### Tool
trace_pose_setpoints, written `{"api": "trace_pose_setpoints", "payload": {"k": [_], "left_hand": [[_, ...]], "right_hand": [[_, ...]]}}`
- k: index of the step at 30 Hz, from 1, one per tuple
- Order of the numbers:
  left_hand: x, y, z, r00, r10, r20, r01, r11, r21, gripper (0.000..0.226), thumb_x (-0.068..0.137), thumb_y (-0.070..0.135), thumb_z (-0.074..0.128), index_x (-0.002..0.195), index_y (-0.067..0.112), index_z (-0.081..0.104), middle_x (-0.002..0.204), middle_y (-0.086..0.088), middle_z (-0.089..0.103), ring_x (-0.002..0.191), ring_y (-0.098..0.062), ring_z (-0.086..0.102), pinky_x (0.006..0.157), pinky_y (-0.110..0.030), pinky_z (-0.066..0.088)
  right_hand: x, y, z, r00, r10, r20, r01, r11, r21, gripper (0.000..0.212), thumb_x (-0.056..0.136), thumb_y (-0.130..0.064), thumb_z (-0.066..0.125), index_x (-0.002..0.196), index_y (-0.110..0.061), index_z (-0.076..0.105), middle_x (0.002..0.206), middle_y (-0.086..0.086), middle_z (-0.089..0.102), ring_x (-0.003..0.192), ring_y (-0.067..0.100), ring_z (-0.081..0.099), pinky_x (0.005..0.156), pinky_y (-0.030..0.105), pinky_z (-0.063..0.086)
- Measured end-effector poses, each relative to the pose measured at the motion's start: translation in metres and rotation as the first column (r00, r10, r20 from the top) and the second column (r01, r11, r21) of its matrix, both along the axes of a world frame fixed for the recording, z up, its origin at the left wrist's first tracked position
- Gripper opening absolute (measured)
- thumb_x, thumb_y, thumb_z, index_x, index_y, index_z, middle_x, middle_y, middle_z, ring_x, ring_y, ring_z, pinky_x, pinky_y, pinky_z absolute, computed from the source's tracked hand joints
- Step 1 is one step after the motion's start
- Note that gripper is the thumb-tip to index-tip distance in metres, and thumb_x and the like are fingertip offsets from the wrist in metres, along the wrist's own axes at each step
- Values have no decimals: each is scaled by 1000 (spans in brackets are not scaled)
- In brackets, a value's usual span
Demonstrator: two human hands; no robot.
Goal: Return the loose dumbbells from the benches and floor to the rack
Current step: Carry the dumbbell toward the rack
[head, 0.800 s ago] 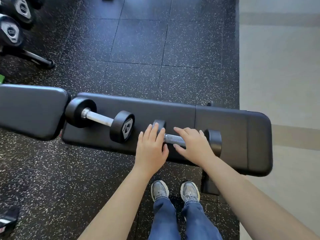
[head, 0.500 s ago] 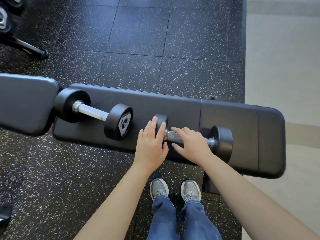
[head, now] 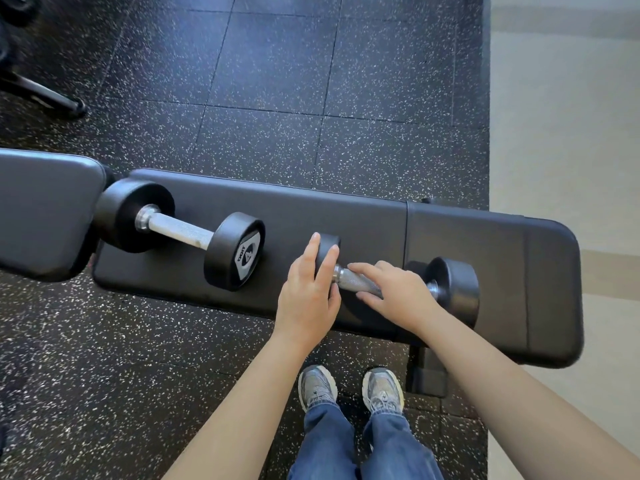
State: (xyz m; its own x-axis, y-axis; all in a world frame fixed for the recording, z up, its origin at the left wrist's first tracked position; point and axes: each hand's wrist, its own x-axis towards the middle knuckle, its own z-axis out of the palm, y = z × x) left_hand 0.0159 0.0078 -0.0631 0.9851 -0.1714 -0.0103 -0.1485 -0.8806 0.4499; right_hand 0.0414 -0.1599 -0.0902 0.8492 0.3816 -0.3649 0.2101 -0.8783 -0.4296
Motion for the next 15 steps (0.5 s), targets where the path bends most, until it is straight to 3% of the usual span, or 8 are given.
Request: {"api": "trace_pose_setpoints", "payload": {"k": [4,11,15], "left_hand": [[0,-1,0,1000,26,0,-26,999,-35,50,75,3,67,123,6,52,137,-22,42,101,-38,57,62,-41,54],[-1,-6,4,990,137,-34,-141,968,-209,47,79,3,63,124,12,53,143,-10,37,120,-30,47,89,-36,43],[3,3,15,970,175,-170,-217,938,-270,45,81,8,62,123,20,54,145,-9,34,128,-22,39,99,-29,34]], "right_hand": [[2,0,3,998,-11,-60,12,1000,17,47,89,-42,50,133,-40,34,103,2,59,98,23,58,78,35,45],[8,7,16,964,-1,-268,18,998,62,47,89,-31,54,131,-35,34,111,10,60,104,29,56,88,41,46],[-5,15,30,935,-34,-354,80,990,114,48,89,-26,55,132,-28,35,119,15,61,105,31,57,89,37,44]]}}
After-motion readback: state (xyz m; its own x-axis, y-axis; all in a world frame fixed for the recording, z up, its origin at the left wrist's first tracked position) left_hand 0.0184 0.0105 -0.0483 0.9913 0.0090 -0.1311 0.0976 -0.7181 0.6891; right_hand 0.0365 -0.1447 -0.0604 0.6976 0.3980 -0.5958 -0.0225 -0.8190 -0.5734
